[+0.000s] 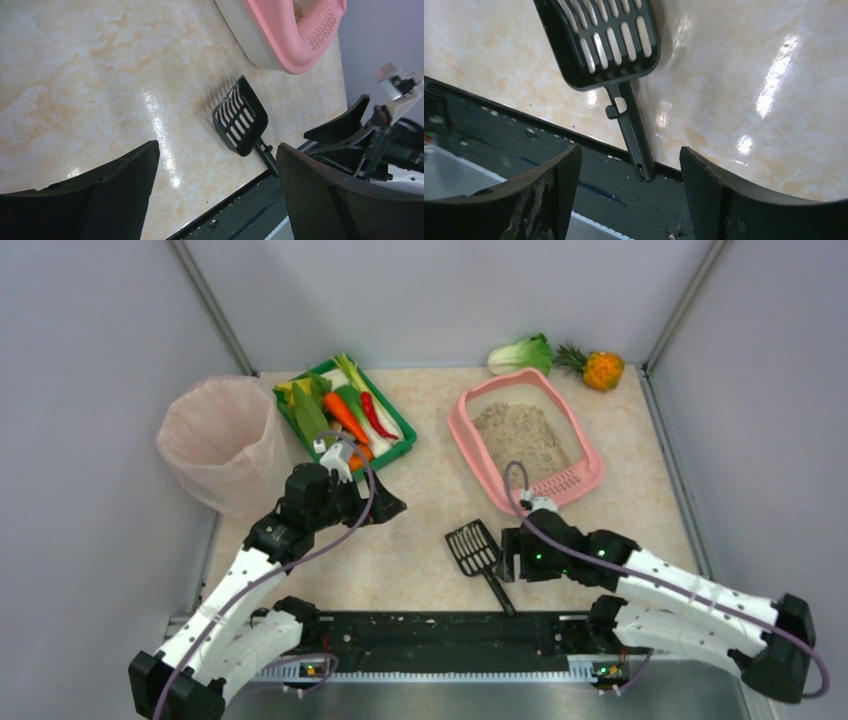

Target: Clean the litter box

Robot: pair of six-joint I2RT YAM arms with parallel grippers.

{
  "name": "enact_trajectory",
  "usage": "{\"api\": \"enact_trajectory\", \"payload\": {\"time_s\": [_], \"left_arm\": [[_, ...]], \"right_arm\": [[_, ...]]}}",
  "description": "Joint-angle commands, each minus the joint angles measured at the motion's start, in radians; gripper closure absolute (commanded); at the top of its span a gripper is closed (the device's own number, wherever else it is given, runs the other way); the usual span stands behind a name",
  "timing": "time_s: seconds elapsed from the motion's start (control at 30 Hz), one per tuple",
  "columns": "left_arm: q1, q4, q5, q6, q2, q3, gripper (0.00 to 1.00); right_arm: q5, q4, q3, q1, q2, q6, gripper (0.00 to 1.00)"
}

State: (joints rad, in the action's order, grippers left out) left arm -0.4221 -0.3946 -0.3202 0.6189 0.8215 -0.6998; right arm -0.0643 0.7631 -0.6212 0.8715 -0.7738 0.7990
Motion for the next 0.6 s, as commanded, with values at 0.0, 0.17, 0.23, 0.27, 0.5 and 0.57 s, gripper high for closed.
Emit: {"api": "enact_trajectory", "payload": {"time_s": [0.0, 0.17, 0.23, 0.27, 0.5, 0.57], "left_arm": [[-0.012, 0.070, 0.023, 0.027, -0.007, 0.010, 0.09], [-0.015, 0.065, 0.032, 0.044, -0.015, 0.033, 0.09], [-0.015, 0.065, 0.034, 0.055, -0.014, 0.043, 0.09], [-0.016, 0.065, 0.035, 0.058, -0.013, 0.047, 0.09], [-0.017, 0.068, 0.043, 0.075, 0.004, 0.055, 0.09], [-0.016, 0.074, 0.042, 0.081, 0.013, 0.055, 0.09]], "right_arm": [[-0.217, -0.043, -0.011, 0.185, -0.161, 0.057, 0.28], [-0.205, -0.165, 0.039, 0.231, -0.215, 0.007, 0.40], [-0.198, -0.218, 0.065, 0.249, -0.223, -0.016, 0.45], [-0.193, -0.243, 0.078, 0.256, -0.227, -0.029, 0.46], [-0.202, -0.347, 0.128, 0.320, -0.302, -0.055, 0.49], [-0.228, -0.348, 0.131, 0.333, -0.333, -0.050, 0.49]]}}
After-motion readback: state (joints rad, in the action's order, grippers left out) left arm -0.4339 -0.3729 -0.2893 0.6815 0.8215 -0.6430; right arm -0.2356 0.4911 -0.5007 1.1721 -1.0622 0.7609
